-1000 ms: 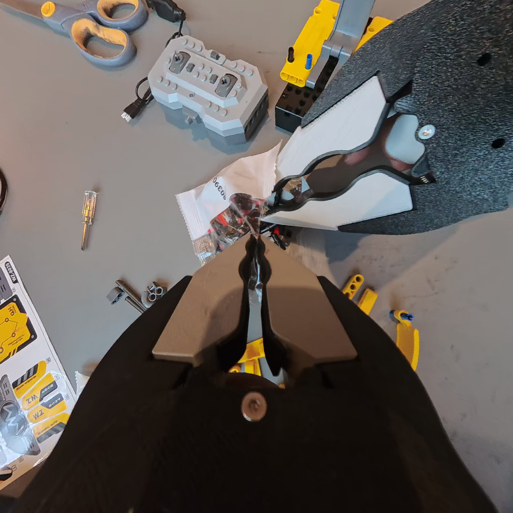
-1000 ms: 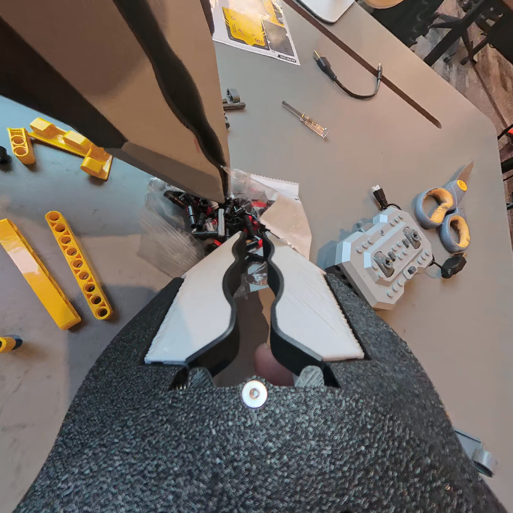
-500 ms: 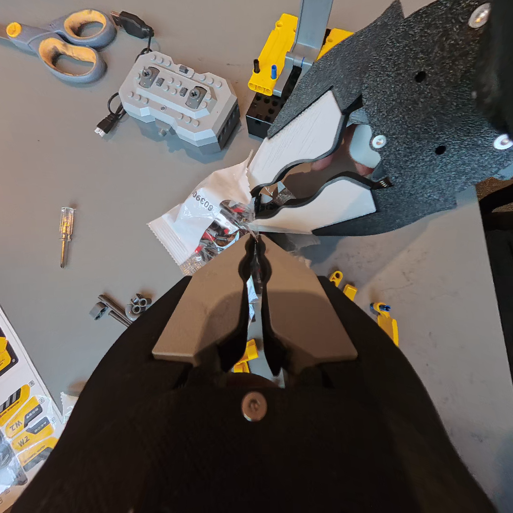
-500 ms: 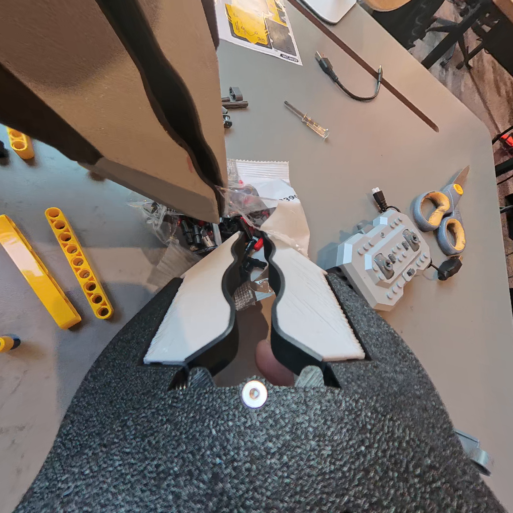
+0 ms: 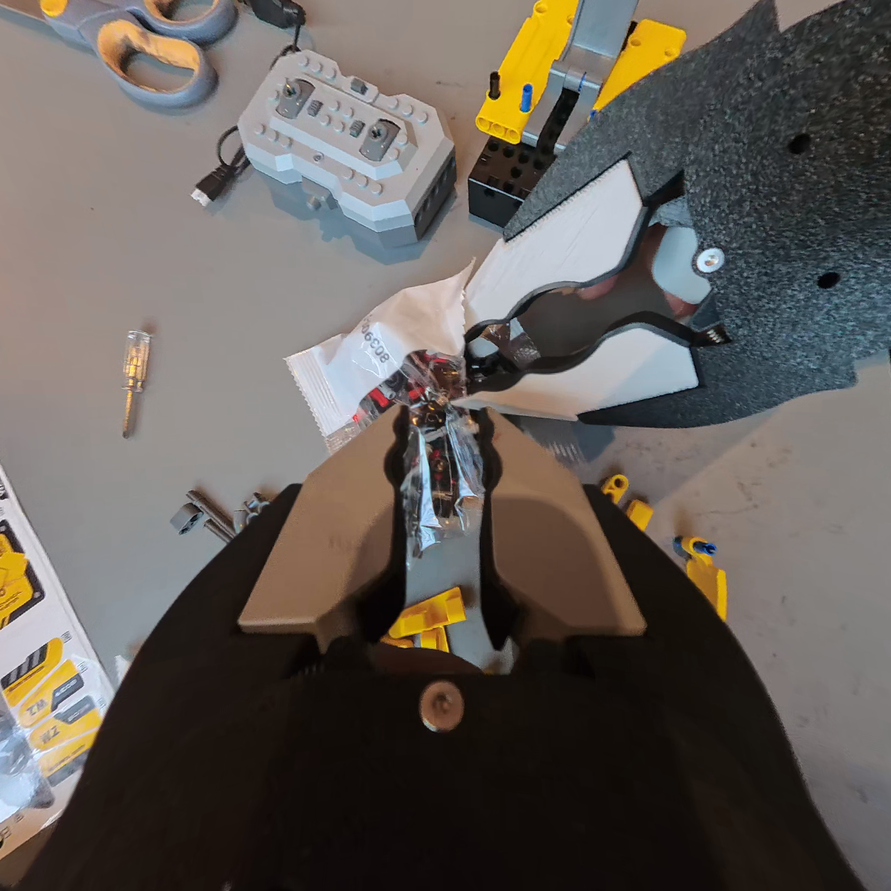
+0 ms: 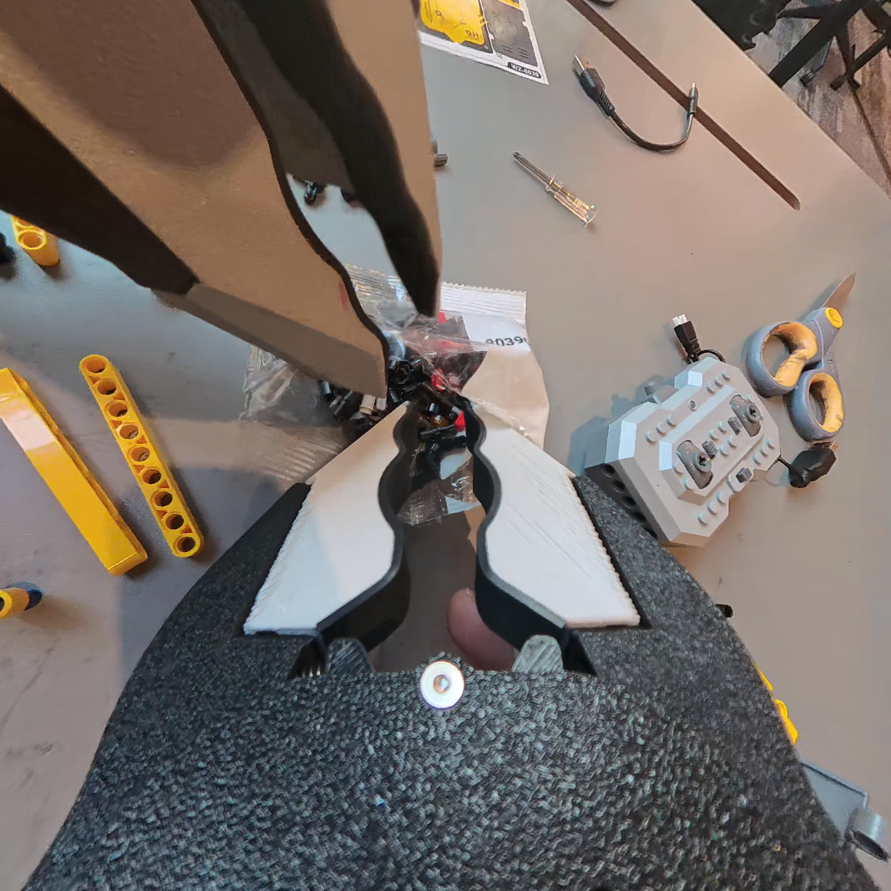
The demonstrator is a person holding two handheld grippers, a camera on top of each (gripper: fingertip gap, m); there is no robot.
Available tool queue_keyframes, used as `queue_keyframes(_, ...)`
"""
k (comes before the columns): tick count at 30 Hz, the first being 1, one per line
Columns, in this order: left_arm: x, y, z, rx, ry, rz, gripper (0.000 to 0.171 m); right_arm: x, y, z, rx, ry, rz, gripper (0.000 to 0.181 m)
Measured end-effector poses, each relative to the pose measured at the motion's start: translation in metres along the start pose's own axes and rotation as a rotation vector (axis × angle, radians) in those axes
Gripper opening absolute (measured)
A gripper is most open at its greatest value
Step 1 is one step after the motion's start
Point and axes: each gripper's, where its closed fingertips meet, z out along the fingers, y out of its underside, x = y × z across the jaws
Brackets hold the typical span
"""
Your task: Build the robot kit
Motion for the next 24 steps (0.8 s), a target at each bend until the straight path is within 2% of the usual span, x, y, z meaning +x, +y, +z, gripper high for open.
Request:
queue_keyframes(6, -0.012, 0.007, 0.003, -0.043, -0.093, 0.024, 0.06, -0.002, 0.001, 0.0, -0.003, -0.015, 0.011, 0.019)
queue_keyframes(9, -0.011, 0.018, 0.012, -0.095, -0.082, 0.025, 0.064, -0.004, 0.001, 0.0, -0.007, -0.02, 0.001, 0.017)
queue_keyframes(12, -0.02, 0.034, 0.018, -0.163, -0.126, 0.034, 0.057, -0.004, 0.002, 0.001, -0.013, -0.019, 0.0, 0.018)
queue_keyframes(16, -0.019, 0.032, 0.016, -0.141, -0.096, 0.022, 0.042, -0.004, 0.001, 0.001, -0.008, -0.019, 0.001, 0.02)
queue_keyframes(24, -0.014, 0.023, 0.01, -0.076, -0.023, -0.017, 0.029, -0.002, -0.012, -0.008, 0.069, -0.029, 0.001, 0.024)
